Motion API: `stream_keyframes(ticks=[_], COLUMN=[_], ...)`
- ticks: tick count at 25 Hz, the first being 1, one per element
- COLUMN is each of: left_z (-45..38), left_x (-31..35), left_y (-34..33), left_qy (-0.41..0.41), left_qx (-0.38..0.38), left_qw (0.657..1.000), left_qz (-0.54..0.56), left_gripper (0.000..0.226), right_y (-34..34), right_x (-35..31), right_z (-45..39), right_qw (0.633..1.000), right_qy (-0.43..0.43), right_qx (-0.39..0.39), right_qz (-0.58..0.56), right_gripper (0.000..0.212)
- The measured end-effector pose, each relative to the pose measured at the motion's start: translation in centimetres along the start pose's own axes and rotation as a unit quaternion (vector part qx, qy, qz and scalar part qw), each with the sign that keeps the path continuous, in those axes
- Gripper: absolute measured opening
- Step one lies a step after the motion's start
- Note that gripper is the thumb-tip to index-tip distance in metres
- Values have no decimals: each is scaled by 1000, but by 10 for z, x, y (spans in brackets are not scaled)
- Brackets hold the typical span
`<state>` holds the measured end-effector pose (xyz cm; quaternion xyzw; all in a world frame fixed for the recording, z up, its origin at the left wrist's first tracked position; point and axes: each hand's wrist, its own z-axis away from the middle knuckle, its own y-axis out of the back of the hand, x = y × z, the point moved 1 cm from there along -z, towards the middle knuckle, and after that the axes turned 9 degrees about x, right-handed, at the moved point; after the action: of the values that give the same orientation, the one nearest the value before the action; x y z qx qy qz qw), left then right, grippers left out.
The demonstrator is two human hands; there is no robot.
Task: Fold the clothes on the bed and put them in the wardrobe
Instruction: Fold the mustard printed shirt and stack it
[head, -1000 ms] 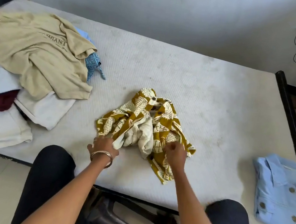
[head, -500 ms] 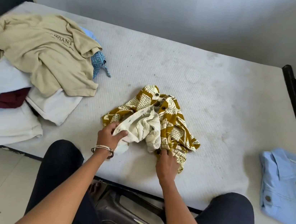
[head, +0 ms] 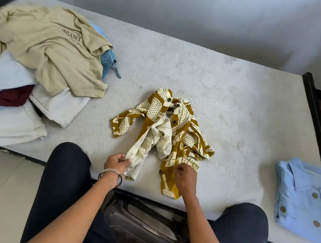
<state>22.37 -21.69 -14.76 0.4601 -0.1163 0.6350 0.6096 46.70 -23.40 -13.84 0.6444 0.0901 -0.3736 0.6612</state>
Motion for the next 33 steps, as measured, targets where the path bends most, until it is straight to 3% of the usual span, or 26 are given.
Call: stream_keyframes(ticks=[2, 5, 7, 9, 11, 13, 16, 19, 21, 24, 28, 33], left_z=[-6, -6, 1, 5, 6, 9, 17, 26, 30, 29, 43, 55], left_x=[-3, 4, 11, 11, 9, 10, 28, 65, 92, 118, 117, 93], left_y=[2, 3, 4, 3, 1, -3, -10, -16, -20, -27, -32, -36], left_qy=[-11, -24, -34, -23, 6, 36, 26, -44, -82, -110, -59, -79], left_qx=[11, 5, -15, -58, -71, -54, -55, -56, -49, -58, -109, -73], left_qw=[1000, 1000, 999, 998, 997, 996, 992, 990, 988, 985, 985, 992], left_qz=[-10, -17, -15, -7, 12, 53, 107, 118, 120, 122, 123, 65], left_gripper=[11, 10, 23, 43, 53, 38, 17, 23, 32, 37, 36, 38], right_y=[1, -16, -31, -37, -34, -24, -4, 30, 55, 75, 70, 40], right_x=[-9, -24, -20, -15, -17, -25, -38, -53, -62, -69, -78, -82], right_z=[-7, -6, -1, 3, 3, 3, -1, -17, -30, -43, -27, -3], right_qw=[998, 979, 973, 983, 996, 992, 916, 867, 858, 887, 951, 973], right_qy=[56, 157, 160, 120, 56, -72, -210, -194, -168, -159, -115, -27], right_qx=[-1, -121, -118, -80, -48, -17, -9, -47, -66, -68, -34, -30], right_qz=[-25, 41, 122, 117, 41, -101, -342, -457, -481, -428, -285, -226], right_gripper=[24, 16, 14, 15, 11, 13, 5, 8, 7, 14, 17, 23])
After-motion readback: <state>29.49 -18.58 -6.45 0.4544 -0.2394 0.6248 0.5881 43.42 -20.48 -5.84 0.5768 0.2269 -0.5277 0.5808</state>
